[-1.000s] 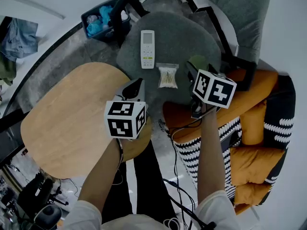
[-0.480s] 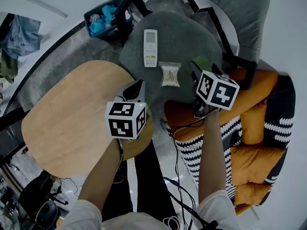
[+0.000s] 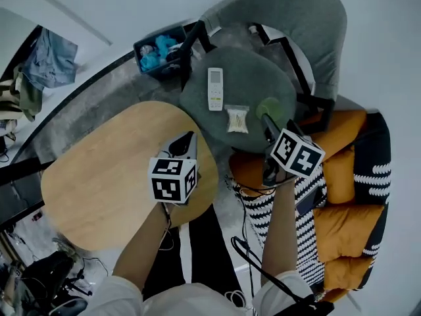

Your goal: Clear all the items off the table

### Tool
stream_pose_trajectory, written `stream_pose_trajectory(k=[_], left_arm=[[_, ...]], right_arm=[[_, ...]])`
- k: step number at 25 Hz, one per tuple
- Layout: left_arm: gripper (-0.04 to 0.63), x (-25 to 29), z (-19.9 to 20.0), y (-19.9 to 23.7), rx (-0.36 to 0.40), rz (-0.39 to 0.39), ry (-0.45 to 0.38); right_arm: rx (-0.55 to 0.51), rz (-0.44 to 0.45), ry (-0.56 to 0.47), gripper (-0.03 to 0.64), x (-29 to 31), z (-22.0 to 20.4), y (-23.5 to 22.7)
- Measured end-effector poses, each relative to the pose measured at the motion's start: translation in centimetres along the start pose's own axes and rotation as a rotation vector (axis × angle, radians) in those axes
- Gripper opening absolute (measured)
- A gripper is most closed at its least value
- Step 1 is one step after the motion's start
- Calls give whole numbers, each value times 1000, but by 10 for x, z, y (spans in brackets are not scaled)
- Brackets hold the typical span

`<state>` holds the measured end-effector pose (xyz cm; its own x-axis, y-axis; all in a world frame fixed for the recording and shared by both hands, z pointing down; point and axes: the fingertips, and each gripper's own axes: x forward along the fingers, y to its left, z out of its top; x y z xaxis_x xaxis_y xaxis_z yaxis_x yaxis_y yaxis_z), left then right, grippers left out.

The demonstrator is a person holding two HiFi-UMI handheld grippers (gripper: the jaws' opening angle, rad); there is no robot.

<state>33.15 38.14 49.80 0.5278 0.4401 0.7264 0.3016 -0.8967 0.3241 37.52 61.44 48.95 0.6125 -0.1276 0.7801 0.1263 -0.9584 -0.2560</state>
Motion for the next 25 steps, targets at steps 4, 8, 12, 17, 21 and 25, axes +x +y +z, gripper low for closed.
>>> stream_pose_trajectory(k=[4, 8, 12, 17, 21, 25], left_arm=[[3, -52, 0, 6, -15, -4, -24], [3, -116, -8, 23, -102, 0, -67], [3, -196, -11, 49, -217, 35, -158], [3, -312, -12, 75, -223, 99, -266], [3, -400, -18, 86, -199, 130, -366], [3, -474, -21, 95, -183, 146, -469]], right_arm=[[43, 10, -35, 360, -53, -7, 24], [42, 56, -32, 359, -100, -23, 66], [-26, 96, -20, 347, -146, -47, 123], [-143, 126, -62, 226, -213, -74, 204], [-238, 169, -146, 128, -267, -99, 271], [-319, 223, -266, 42, -322, -110, 326]])
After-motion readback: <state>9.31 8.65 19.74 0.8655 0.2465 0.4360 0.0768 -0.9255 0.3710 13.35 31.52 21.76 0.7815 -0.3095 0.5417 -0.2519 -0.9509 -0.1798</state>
